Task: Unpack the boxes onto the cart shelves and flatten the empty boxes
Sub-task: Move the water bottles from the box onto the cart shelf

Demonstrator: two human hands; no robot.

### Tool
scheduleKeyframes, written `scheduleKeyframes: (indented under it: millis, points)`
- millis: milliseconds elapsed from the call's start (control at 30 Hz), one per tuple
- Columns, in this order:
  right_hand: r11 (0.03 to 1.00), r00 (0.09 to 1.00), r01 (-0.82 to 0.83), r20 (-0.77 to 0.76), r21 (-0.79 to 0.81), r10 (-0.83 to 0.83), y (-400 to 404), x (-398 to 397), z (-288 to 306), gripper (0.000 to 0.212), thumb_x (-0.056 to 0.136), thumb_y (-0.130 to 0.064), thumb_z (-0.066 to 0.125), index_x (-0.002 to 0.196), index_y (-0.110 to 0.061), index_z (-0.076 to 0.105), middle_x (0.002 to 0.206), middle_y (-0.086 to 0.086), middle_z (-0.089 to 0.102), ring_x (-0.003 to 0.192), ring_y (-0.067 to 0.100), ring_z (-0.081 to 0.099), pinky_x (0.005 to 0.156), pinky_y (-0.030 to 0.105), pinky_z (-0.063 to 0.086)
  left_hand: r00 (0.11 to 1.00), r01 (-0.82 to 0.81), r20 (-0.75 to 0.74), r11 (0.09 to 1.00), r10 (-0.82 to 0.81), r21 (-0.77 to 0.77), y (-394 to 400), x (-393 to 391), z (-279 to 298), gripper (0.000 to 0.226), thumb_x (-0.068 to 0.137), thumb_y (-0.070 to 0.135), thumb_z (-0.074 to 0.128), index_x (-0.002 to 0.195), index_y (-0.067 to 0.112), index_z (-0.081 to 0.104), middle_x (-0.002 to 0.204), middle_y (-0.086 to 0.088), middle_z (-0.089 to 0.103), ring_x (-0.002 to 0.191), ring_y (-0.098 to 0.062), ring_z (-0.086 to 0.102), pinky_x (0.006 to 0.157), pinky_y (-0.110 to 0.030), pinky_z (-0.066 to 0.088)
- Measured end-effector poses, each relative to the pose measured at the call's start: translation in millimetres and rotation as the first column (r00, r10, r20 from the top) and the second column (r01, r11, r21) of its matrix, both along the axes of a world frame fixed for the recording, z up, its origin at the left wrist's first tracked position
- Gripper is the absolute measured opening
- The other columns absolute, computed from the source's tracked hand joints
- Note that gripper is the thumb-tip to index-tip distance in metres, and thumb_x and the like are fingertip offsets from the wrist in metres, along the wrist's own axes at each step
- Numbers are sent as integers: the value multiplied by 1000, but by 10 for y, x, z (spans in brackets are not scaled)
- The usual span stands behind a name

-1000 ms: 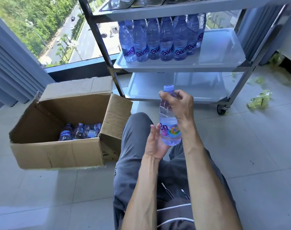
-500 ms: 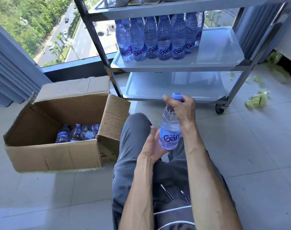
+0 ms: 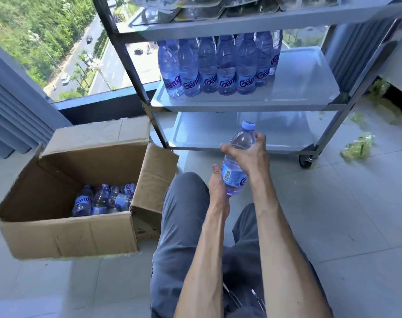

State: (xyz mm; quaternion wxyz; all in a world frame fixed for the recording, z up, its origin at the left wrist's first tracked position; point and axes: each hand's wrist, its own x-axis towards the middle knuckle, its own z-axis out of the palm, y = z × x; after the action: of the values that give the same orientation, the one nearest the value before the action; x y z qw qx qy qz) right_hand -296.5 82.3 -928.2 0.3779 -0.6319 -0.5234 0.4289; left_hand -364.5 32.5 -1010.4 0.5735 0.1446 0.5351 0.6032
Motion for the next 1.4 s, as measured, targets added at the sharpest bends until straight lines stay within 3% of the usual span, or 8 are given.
scheduleKeyframes:
  millis: [133,267,400,567,800,1033,1267,1400]
  points:
    - [998,994,-27,101,-54,33,388,-11,114,74,55,-53,85,107,-17,47,88,-6,56,82,20,54,57,27,38,984,-165,-60,986,167,22,506,29,92,44,104,44,34,98,7,56,81,-12,58,61,-20,52,50,-25,36]
    - [998,990,31,137,55,-38,881,-49,307,71,56,-38,88,109,-12,49,102,5,65,96,27,61,74,32,49,976,-162,-131,980,176,112,1058,28,321,31,106,33,38,92,11,54,75,5,62,65,-7,60,59,-24,47]
    - [953,967,211,95,219,-236,1304,-37,443,66,56,-32,88,108,-11,54,102,10,68,96,33,62,76,35,49,843,-148,-504,981,191,123,1683,-196,629,21,98,23,56,108,6,61,102,-4,65,96,-17,62,86,-32,50]
    - [872,931,358,-50,334,-362,1916,43,549,73,54,-27,90,116,-12,56,107,6,67,95,28,64,79,38,52,616,-334,-674,910,407,245,2444,-410,1073,63,87,14,68,141,0,40,140,-16,48,130,-30,44,107,-35,37]
    - [866,934,357,-130,350,-333,2503,-46,322,75,67,-19,86,131,-14,49,121,5,63,109,24,61,91,37,51,594,-164,-794,986,131,40,3051,-283,903,108,87,31,74,152,-9,-3,160,-28,-4,150,-36,3,121,-37,19]
    - [874,950,287,-1,391,-311,2577,-22,-74,73,73,-27,85,135,-17,46,121,4,60,112,23,52,82,16,33,497,-158,-831,968,249,196,3080,-271,573,115,82,46,76,155,-4,2,161,-27,-2,150,-38,8,117,-48,28]
    - [864,910,375,44,336,-412,2796,-67,-96,66,69,-35,86,120,-15,50,111,4,69,100,28,64,80,35,51,464,-147,-869,983,169,113,3107,-273,573,127,73,63,75,157,7,-2,162,-23,-10,151,-36,0,119,-44,23]
    - [859,924,335,43,386,-380,2778,-102,-221,67,69,-13,80,128,-10,49,121,9,58,115,23,52,85,36,50,452,-150,-878,984,158,99,3117,-306,563,128,72,62,75,157,8,-3,162,-22,-13,151,-36,-1,120,-44,23]
